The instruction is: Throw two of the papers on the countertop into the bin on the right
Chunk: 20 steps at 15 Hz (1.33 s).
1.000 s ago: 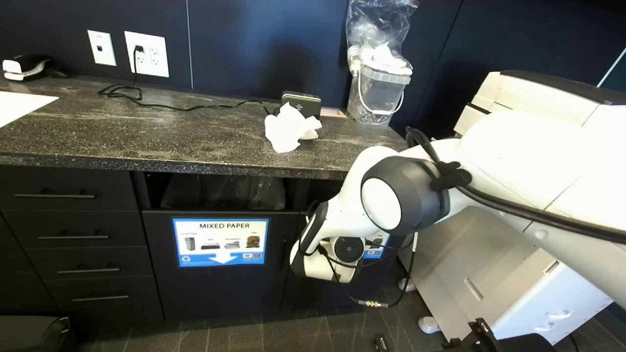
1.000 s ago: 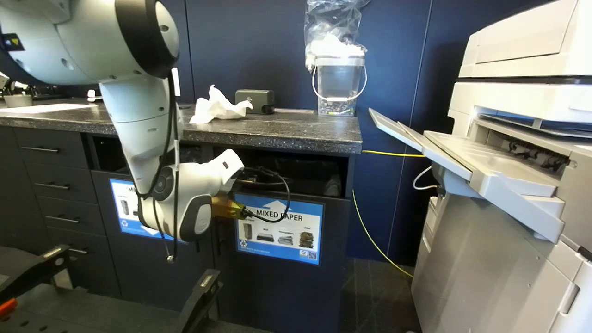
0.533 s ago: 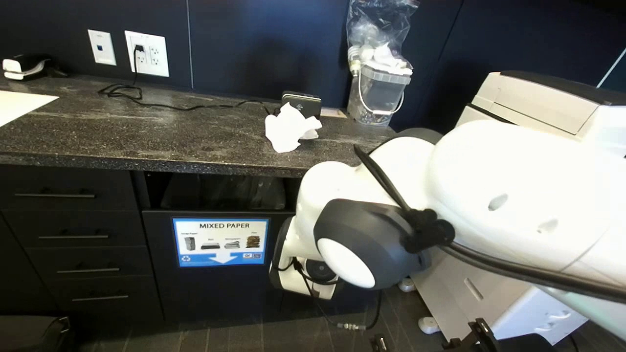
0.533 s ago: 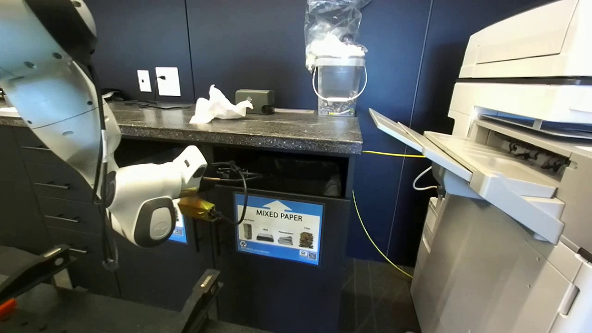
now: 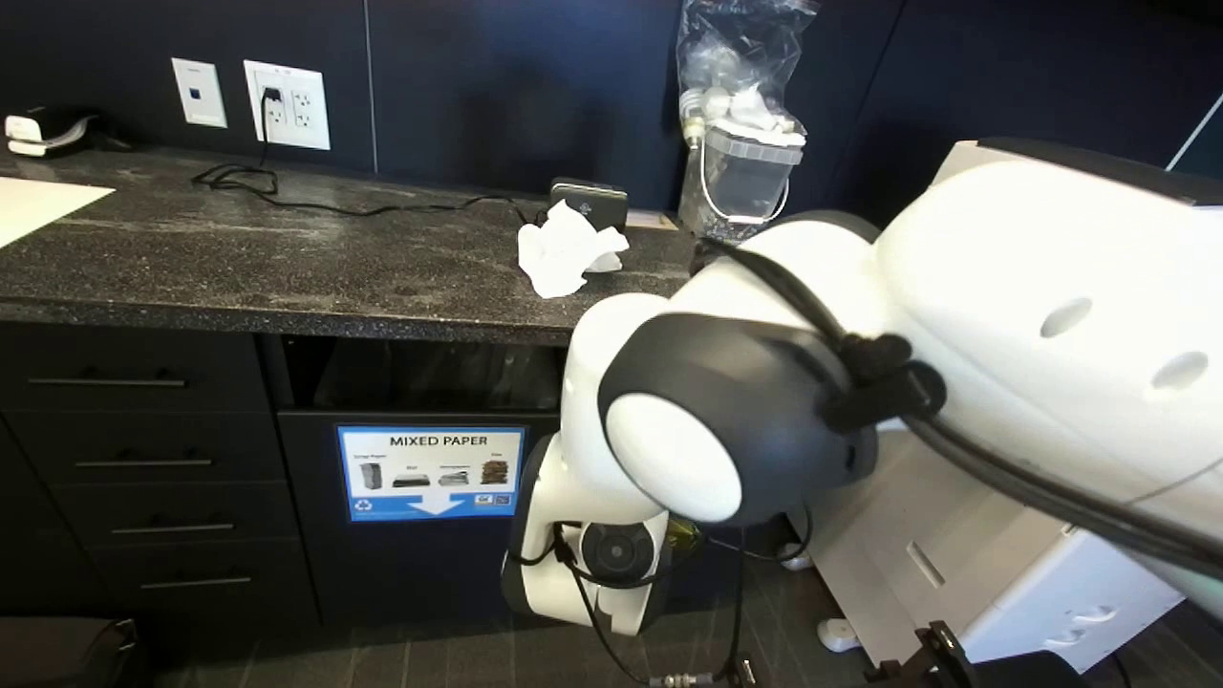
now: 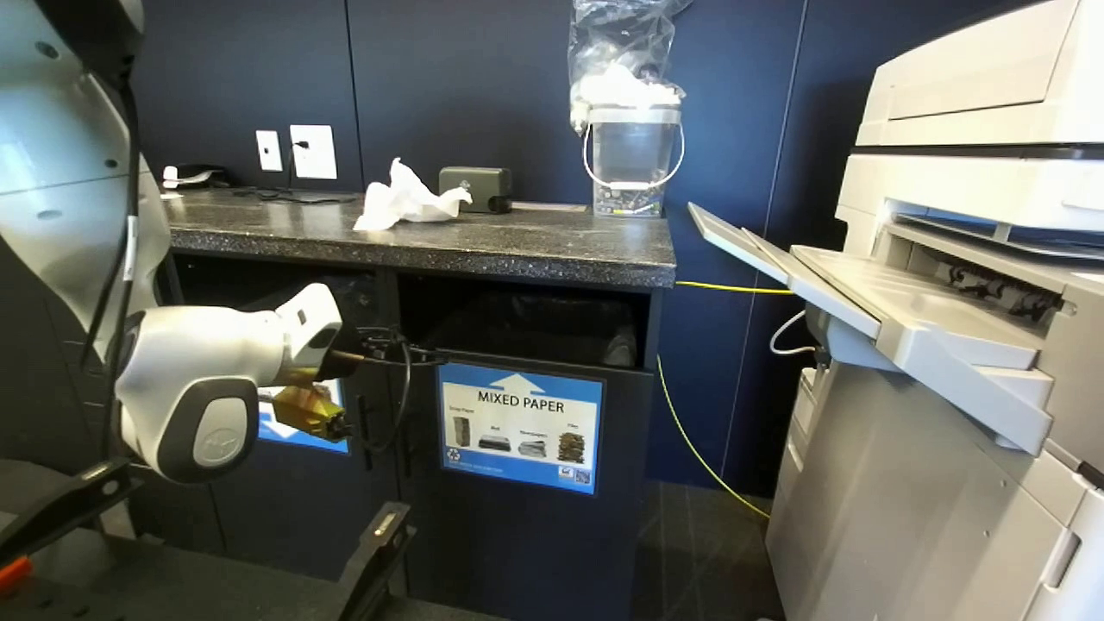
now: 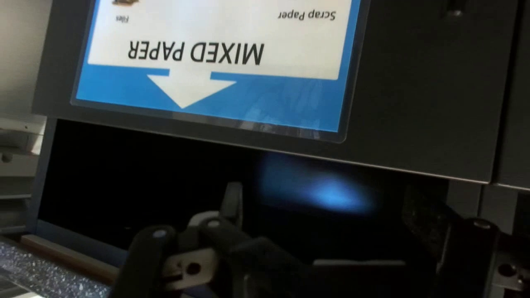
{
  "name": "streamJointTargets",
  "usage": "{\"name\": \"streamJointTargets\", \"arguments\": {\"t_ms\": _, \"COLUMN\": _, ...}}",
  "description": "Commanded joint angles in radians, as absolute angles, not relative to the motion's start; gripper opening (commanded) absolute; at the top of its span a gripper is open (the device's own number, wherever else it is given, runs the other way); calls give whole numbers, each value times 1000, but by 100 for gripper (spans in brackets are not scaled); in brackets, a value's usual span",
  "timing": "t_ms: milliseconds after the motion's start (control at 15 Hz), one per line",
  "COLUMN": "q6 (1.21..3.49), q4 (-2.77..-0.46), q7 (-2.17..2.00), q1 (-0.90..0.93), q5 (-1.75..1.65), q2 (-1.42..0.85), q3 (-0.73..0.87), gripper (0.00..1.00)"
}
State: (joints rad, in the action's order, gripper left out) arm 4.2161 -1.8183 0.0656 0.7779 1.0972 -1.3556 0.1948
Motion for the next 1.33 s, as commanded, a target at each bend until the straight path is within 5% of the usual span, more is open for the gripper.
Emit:
{"name": "streamJointTargets", "arguments": {"t_ms": 0, "q6": 4230, "q4": -2041, "q7": 82, "q1": 641, "q5": 995, "q2": -1126, "q3": 70, "gripper": 100}}
{"name": "streamJointTargets", "arguments": {"t_ms": 667, "q6": 3927, "q4": -2473, "q7": 282, "q1": 409, "q5": 1054, "q2": -590, "q3": -110, "gripper": 100}}
{"name": "streamJointTargets", "arguments": {"t_ms": 1067, "q6": 3536, "q4": -2661, "q7": 684, "q1": 471, "q5": 1430, "q2": -268, "q3": -86, "gripper": 100}}
{"name": "streamJointTargets", "arguments": {"t_ms": 1267, "q6": 3526, "q4": -2751, "q7": 940, "q1": 478, "q5": 1662, "q2": -220, "q3": -101, "gripper": 100}}
